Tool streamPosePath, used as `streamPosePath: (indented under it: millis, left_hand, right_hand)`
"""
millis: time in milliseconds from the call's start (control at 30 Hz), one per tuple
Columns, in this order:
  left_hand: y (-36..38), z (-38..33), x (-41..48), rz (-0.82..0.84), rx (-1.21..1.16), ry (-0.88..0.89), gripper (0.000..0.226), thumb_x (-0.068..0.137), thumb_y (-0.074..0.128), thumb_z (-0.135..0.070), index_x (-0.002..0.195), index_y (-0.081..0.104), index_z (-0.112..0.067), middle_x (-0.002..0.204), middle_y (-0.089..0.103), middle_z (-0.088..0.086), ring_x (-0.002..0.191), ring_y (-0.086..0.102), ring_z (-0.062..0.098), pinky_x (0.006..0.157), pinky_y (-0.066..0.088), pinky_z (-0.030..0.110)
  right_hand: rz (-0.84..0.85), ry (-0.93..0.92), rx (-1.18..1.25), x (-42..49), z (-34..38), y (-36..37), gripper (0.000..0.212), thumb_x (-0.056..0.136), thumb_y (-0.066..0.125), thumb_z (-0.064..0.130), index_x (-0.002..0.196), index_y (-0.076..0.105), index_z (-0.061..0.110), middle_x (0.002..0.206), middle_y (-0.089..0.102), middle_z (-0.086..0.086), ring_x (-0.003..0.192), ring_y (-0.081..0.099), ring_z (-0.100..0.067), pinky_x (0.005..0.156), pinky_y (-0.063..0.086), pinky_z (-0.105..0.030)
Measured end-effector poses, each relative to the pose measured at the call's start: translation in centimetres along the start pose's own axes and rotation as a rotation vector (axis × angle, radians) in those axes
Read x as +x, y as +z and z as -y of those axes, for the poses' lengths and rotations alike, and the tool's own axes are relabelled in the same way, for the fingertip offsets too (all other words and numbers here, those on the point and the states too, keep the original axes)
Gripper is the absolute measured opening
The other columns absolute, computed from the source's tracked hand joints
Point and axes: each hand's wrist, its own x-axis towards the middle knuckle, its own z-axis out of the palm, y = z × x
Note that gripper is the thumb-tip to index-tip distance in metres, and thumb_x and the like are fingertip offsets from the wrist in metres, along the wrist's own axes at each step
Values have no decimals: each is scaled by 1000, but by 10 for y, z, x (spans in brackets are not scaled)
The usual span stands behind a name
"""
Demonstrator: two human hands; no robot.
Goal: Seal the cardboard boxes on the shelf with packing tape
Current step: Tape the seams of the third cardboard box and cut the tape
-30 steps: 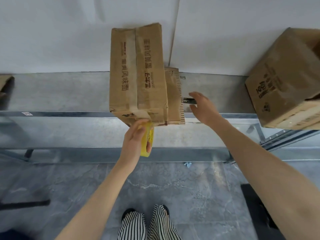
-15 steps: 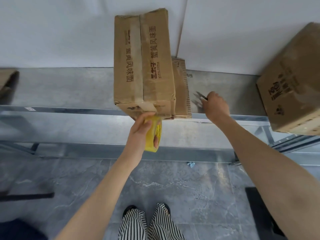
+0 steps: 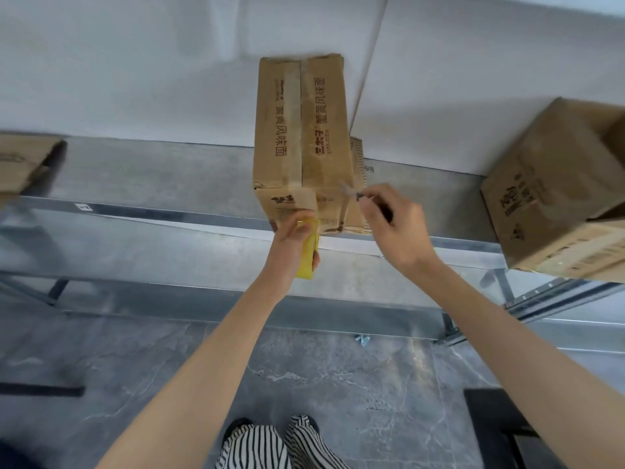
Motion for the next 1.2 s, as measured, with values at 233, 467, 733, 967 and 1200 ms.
streamPosePath:
  millis: [233, 467, 733, 967, 1200]
  left_hand:
    - [-1, 2, -2, -17, 12, -9, 24, 96, 42, -8, 94, 61, -23, 99, 49, 13, 44, 49, 19, 42, 43, 25]
    - [-3, 3, -2, -26, -5, -33, 26, 97, 44, -11, 91, 63, -28, 107, 51, 15, 52, 51, 22, 43, 45, 25]
    - [-4, 4, 0, -21, -10, -29, 25, 96, 44, -11, 94, 61, -29, 98, 49, 11, 41, 51, 17, 41, 44, 24]
    - [-3, 5, 1, -21, 32, -32, 23, 96, 44, -13, 95, 60, -29, 92, 52, 6, 43, 52, 15, 42, 45, 25]
    - [-3, 6, 2, -25, 20, -37, 20, 96, 44, -13, 98, 61, -23, 97, 53, 11, 46, 52, 19, 44, 45, 27]
  right_hand:
    - [321, 70, -308, 5, -3, 13, 24, 96, 48, 22, 85, 66, 10, 74, 62, -7, 61, 50, -13, 53, 35, -21]
    - [349, 85, -367, 12, -6, 19, 29, 96, 47, 26, 80, 64, 9, 71, 61, -9, 60, 53, -18, 54, 42, -33]
    - [395, 76, -387, 13, -5, 24, 30, 96, 46, 27, 79, 65, 10, 68, 61, -7, 53, 48, -11, 49, 35, -20]
    - [390, 109, -334, 18, -6, 24, 28, 96, 47, 26, 81, 68, 13, 63, 57, 4, 49, 47, -3, 46, 33, -12]
    - [401, 56, -319, 22, -9, 23, 34, 96, 49, 23, 75, 62, 2, 59, 52, -5, 48, 41, -1, 49, 31, -13]
